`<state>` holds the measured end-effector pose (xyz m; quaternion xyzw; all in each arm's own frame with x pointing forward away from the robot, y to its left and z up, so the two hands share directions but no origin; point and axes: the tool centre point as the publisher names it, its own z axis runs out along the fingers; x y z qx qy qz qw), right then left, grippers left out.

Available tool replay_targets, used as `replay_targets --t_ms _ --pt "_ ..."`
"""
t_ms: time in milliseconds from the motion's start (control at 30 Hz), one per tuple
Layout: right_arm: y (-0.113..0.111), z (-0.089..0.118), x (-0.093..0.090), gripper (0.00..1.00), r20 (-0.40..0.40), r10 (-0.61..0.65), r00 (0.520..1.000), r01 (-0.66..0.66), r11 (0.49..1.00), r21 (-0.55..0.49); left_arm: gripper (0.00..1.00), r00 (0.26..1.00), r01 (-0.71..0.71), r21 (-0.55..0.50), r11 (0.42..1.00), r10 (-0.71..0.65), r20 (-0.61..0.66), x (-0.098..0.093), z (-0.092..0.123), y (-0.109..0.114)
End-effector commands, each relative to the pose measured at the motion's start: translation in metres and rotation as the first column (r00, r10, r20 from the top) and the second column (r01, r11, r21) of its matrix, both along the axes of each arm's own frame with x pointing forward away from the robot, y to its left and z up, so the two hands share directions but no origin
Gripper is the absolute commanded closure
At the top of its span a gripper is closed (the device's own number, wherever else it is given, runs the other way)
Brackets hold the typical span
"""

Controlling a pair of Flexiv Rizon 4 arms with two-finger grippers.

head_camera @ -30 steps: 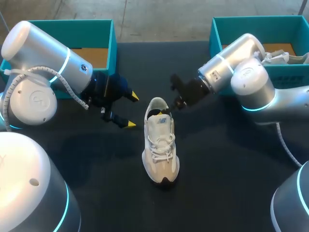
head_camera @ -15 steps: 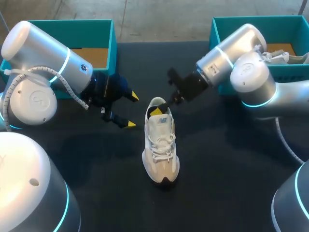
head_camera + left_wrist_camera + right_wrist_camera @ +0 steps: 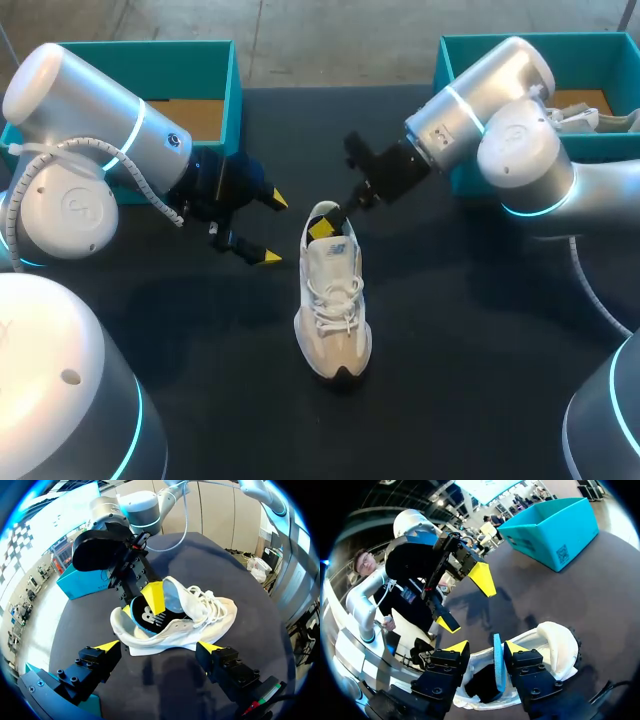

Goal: Take the shoe out of the shoebox, open the shoe tongue, remove and reinsert the insole, then place the shoe into the shoebox

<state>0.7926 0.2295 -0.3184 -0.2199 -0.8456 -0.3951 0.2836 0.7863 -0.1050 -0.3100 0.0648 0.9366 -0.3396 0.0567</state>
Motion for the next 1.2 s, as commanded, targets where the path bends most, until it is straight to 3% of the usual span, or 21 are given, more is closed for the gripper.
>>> replay_targets --t_ms 33,300,600,900,1033,1067,1100,1133,1200 --pt "0.002 0.004 0.000 0.55 0.015 0.001 1.000 -0.001 1.000 -0.010 0.00 1.000 -0.001 0.003 1.000 0.001 0.000 -0.001 0.000 0.000" --pt "0.003 0.016 0.002 0.53 0.069 0.000 0.998 0.000 1.000 -0.014 0.00 1.000 -0.001 0.003 1.000 0.001 0.000 -0.001 0.000 0.000" --pt "0.005 0.029 0.023 0.50 0.137 0.027 0.990 -0.023 0.999 -0.030 0.00 1.000 -0.001 0.003 1.000 0.001 0.000 -0.001 0.000 0.000" --pt "0.004 0.050 0.036 0.55 0.232 0.024 0.972 -0.016 0.999 -0.034 0.00 1.000 -0.001 0.003 1.000 0.001 0.000 -0.001 0.000 0.000" --pt "0.002 0.046 0.033 0.65 0.236 -0.012 0.972 0.015 1.000 -0.011 0.00 1.000 -0.001 0.003 1.000 0.001 0.000 -0.001 0.000 0.000" --pt "0.001 0.044 0.033 0.72 0.233 -0.018 0.972 0.021 1.000 -0.011 0.00 1.000 -0.001 0.003 1.000 0.001 0.000 -0.001 0.000 0.000" --pt "-0.001 0.042 0.033 0.95 0.229 -0.028 0.973 0.033 0.999 -0.022 0.00 1.000 -0.001 0.003 1.000 0.001 0.000 -0.001 0.000 0.000" --pt "-0.002 0.042 0.033 1.00 0.228 -0.031 0.973 0.038 0.999 -0.027 0.00 1.000 -0.001 0.003 1.000 0.001 0.000 -0.001 0.000 0.000" --pt "-0.005 0.040 0.035 1.00 0.234 -0.045 0.971 0.051 0.998 -0.021 0.00 1.000 -0.001 0.003 1.000 0.001 0.000 -0.001 0.000 0.000"
